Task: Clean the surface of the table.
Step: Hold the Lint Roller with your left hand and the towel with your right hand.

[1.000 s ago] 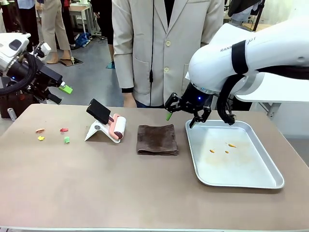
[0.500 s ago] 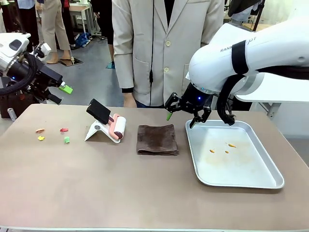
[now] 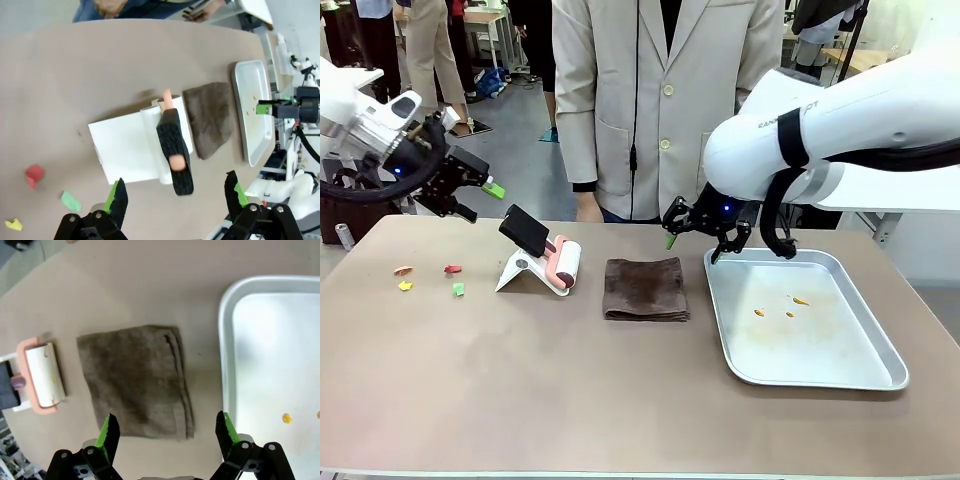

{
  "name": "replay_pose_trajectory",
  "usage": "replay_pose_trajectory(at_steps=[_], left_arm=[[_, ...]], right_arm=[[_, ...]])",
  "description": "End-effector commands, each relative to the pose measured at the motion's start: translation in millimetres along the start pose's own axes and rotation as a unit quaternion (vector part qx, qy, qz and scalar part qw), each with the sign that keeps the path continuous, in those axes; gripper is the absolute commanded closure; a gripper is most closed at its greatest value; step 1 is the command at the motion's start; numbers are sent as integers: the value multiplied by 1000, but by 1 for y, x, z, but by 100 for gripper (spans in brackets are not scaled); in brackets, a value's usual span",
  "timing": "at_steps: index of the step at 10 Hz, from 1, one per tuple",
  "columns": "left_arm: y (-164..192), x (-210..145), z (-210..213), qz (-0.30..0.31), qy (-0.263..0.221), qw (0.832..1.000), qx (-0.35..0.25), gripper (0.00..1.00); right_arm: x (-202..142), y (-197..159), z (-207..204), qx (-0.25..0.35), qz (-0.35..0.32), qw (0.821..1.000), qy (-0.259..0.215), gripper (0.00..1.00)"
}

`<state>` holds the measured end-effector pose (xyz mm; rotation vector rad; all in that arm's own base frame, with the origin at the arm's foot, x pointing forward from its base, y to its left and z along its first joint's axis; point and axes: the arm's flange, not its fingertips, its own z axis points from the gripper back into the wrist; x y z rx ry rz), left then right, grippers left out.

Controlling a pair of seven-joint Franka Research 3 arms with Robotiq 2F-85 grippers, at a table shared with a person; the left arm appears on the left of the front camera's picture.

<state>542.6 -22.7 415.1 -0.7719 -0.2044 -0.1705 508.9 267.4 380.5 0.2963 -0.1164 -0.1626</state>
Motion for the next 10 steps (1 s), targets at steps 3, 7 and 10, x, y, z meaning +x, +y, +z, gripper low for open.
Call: replay_pose_trajectory(at_steps=[3, 7, 10], left_arm=[[3, 19, -24, 66, 21, 998, -13, 0], [4, 16, -50, 87, 32, 995, -31, 0], [4, 13, -54, 85, 29, 995, -39, 0]], right_arm=[[22, 22, -27, 3, 45, 999, 17, 0], [45, 22, -52, -18, 35, 999, 23, 0], [49, 21, -69, -32, 44, 997, 62, 0]])
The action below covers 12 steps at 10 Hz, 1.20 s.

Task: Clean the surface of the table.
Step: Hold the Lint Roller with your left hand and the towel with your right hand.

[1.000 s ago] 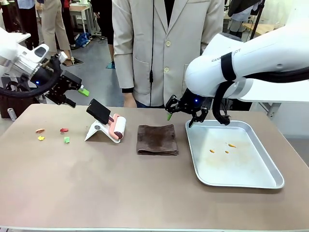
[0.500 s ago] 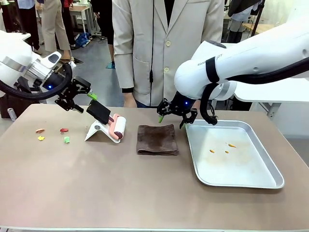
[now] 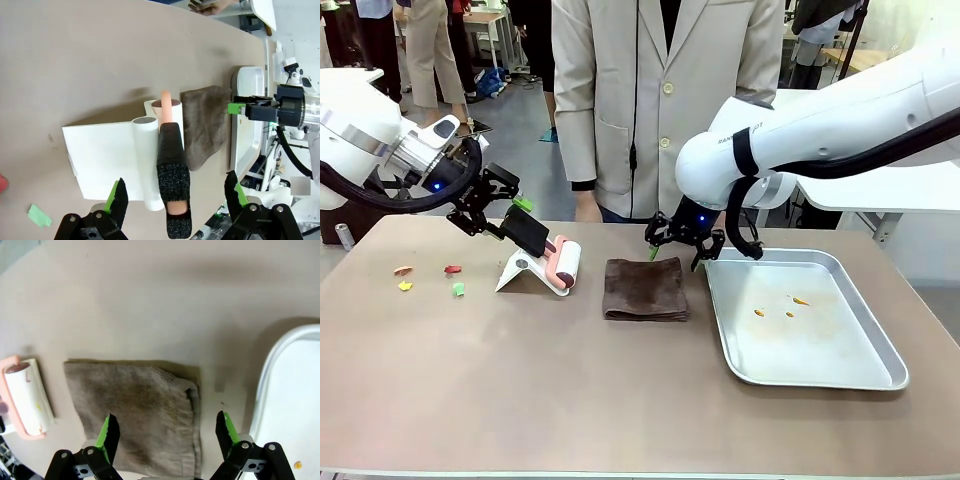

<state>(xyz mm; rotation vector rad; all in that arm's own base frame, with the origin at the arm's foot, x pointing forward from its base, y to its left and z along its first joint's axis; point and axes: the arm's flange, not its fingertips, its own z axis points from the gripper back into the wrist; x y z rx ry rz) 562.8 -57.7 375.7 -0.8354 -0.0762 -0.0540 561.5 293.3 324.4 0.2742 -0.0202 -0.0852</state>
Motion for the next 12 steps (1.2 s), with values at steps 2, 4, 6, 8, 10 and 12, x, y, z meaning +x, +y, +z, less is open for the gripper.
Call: replay_pose_trajectory(at_steps=[2, 4, 6, 8, 10, 12], left_arm=[[-1, 0, 0, 4, -4, 1000, -13, 0], [-1, 0, -2, 5, -2, 1000, -12, 0], [-1, -1, -1, 1, -2, 1000, -14, 0], [-1, -1, -2, -2, -1, 1000, -15, 0], [-1, -1, -2, -3, -2, 1000, -16, 0], [-1, -1, -2, -5, 0, 1000, -16, 0]], right_arm=[[1, 6, -6, -47, 44, 997, 35, 0], [-11, 8, -13, -66, 69, 994, 50, 0], [-16, 10, -21, -67, 70, 994, 45, 0], [-14, 10, -29, -67, 70, 994, 46, 0], [-15, 13, -31, -71, 67, 994, 42, 0], [-15, 16, -32, -67, 70, 994, 42, 0]])
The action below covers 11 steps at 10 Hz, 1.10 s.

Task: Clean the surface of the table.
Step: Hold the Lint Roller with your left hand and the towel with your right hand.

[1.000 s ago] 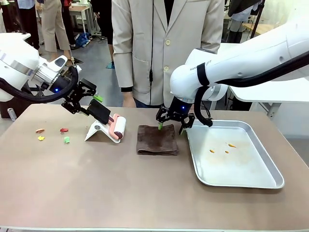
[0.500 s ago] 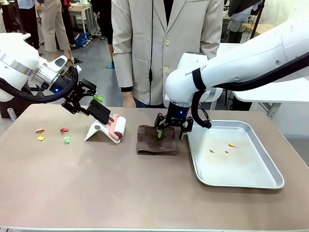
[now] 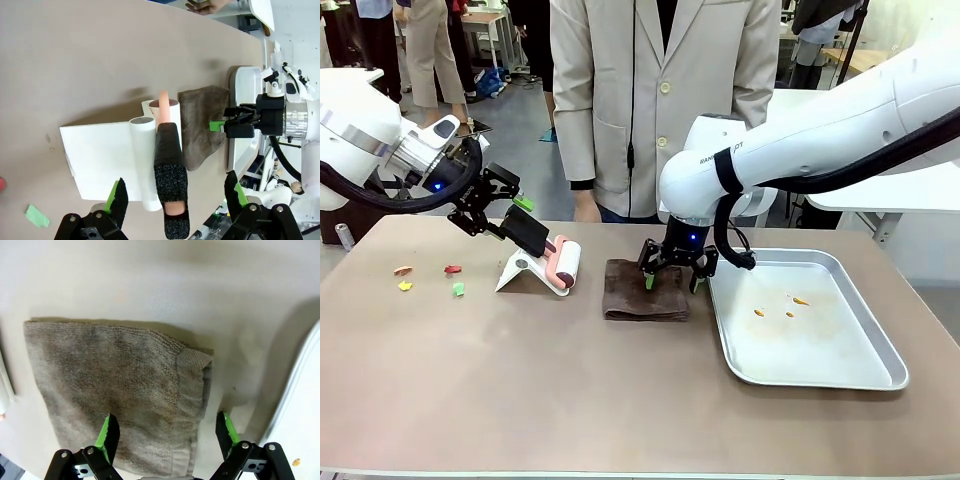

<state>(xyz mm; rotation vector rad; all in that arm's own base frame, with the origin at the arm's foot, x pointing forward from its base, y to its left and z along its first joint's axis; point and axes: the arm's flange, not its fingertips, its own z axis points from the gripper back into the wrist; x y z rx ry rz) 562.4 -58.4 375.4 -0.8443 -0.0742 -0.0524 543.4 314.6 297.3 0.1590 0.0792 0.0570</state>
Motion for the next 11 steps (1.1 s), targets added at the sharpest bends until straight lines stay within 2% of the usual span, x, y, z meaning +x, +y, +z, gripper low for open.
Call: replay_pose_trajectory(at_steps=[1, 3, 4, 5, 6, 7, 9, 10, 11], left_arm=[[0, -1, -2, -8, 0, 1000, -12, 0], [0, -1, -3, -8, 4, 1000, -10, 0], [0, -1, -2, -10, 4, 1000, -9, 17], [0, -1, -2, -12, 4, 1000, -6, 60], [0, -2, -2, -13, 5, 1000, -4, 77], [0, -2, -1, -15, 6, 1000, -3, 100], [0, -4, 1, -19, 3, 1000, -5, 100], [0, -5, 2, -22, 3, 1000, -5, 97], [0, -5, 3, -24, 3, 1000, -6, 100]], right_arm=[[6, 3, 0, -14, 0, 1000, -14, 0], [6, 4, -1, -12, 0, 1000, -10, 0], [6, 4, -1, -12, -3, 1000, -9, 0], [6, 4, -1, -13, -7, 1000, -9, 48], [6, 4, -2, -19, -8, 1000, -3, 60], [6, 4, -2, -17, -7, 1000, -1, 100], [8, 5, -2, -14, -7, 1000, 3, 100], [9, 5, -2, -14, -8, 1000, 3, 86], [9, 5, -2, -12, -10, 1000, 3, 96]])
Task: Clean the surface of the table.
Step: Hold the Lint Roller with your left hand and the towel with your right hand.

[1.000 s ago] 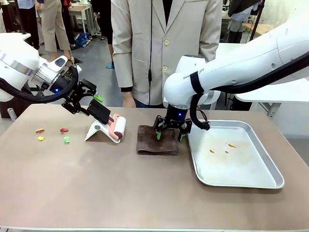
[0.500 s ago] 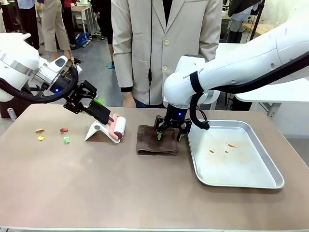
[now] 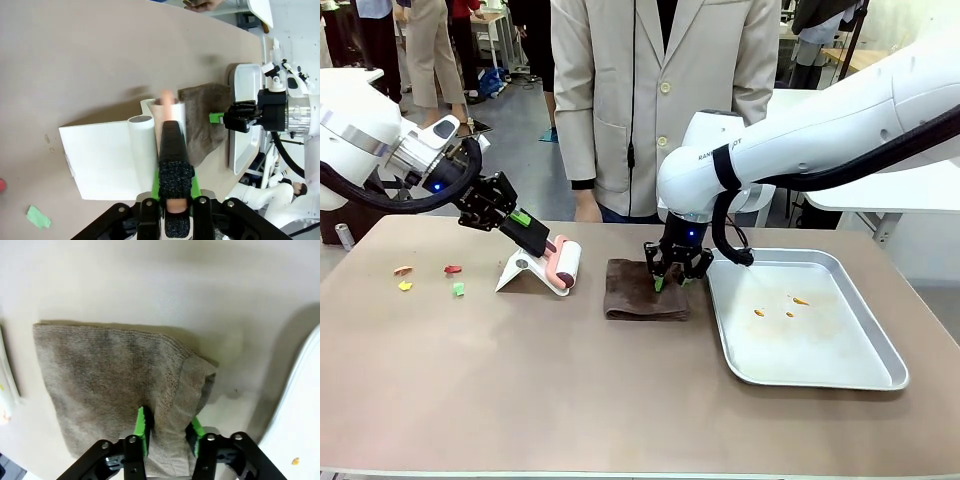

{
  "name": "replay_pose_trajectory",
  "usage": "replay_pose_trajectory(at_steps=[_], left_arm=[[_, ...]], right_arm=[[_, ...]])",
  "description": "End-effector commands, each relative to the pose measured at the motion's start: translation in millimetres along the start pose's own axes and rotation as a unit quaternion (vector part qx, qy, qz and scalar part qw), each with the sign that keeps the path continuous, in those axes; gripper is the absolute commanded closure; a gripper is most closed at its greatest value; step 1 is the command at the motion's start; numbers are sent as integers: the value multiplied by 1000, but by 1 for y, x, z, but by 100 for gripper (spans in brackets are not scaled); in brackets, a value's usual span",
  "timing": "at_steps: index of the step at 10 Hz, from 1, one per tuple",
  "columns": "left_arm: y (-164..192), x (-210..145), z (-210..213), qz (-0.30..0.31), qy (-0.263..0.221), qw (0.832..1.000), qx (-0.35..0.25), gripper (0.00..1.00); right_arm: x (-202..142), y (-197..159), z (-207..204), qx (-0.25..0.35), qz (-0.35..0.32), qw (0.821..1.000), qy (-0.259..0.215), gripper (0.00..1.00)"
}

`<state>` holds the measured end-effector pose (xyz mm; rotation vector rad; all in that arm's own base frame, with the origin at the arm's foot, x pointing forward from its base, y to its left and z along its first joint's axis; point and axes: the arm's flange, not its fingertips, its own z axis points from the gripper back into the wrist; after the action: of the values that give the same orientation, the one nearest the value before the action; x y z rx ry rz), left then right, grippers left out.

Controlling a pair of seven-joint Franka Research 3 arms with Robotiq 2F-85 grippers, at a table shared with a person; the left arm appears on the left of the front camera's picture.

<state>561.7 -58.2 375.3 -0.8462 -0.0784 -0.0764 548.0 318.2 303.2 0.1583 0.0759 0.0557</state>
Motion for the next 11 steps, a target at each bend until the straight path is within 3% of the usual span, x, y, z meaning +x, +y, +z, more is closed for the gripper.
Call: replay_pose_trajectory(at_steps=[1, 9, 10, 11], left_arm=[[0, -5, 3, -13, 1, 1000, -4, 100], [-4, -7, 7, -20, -9, 1000, -11, 100], [-7, -9, 12, -26, -16, 999, -19, 100], [-10, -12, 17, -34, -22, 999, -33, 100]], right_arm=[[5, 1, -7, -10, -10, 1000, 5, 100], [5, -4, -3, 27, -4, 1000, 9, 100], [3, -8, 5, 58, -1, 998, -5, 100], [-3, -17, 19, 133, 15, 991, -18, 100]])
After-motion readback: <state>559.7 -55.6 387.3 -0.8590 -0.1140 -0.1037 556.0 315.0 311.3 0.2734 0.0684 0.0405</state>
